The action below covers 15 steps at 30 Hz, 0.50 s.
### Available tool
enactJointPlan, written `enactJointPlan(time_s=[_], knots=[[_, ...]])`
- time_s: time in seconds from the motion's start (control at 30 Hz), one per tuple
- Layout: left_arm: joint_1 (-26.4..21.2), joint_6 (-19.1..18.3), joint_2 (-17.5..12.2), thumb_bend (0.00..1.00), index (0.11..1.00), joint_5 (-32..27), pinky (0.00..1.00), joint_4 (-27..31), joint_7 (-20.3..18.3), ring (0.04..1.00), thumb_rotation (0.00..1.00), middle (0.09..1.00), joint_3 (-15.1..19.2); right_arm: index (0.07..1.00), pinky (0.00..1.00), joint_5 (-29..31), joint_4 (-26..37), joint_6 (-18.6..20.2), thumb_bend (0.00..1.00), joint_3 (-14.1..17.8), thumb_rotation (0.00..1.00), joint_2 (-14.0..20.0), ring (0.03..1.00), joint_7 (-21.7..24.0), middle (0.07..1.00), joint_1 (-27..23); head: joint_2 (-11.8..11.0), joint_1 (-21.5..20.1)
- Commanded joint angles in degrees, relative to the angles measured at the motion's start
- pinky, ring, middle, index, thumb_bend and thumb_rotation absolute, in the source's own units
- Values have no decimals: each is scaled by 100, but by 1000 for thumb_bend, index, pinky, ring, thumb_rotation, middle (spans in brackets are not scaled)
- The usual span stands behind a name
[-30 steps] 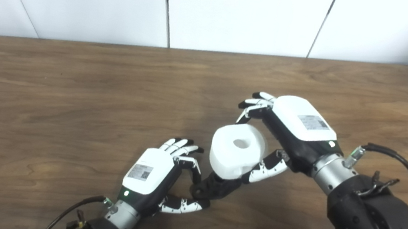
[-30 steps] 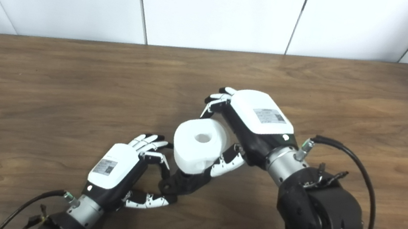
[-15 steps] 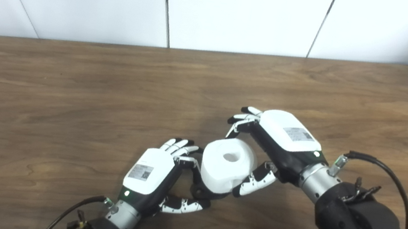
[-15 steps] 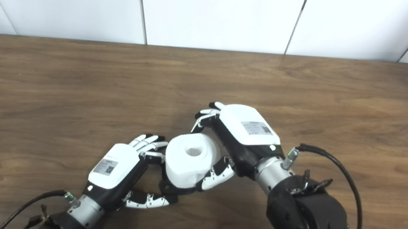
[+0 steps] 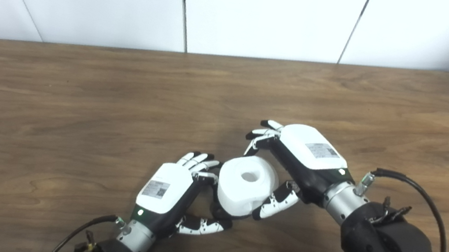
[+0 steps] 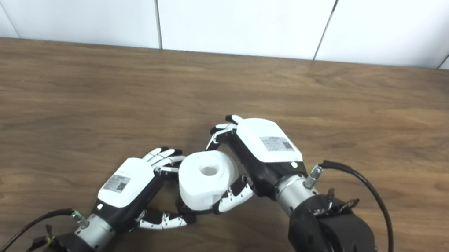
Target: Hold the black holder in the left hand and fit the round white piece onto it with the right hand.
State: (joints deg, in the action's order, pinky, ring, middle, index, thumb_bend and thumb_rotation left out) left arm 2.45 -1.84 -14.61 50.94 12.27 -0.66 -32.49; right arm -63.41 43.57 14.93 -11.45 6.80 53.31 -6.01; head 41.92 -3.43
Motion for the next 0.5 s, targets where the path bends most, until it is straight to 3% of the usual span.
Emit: enactJointPlan(time_s=[0.0,0.47], knots=[[211,-108,-25,519,489,222,944,-252,-637,909,47,841,-293,483,894,44,95,-180,524,-16,139,-45,946,-222,839,-87,4,-6],[224,-112,-49,519,489,205,946,-207,-668,913,47,846,-293,483,873,-76,-166,-400,524,-29,137,14,949,-677,840,71,5,-29]])
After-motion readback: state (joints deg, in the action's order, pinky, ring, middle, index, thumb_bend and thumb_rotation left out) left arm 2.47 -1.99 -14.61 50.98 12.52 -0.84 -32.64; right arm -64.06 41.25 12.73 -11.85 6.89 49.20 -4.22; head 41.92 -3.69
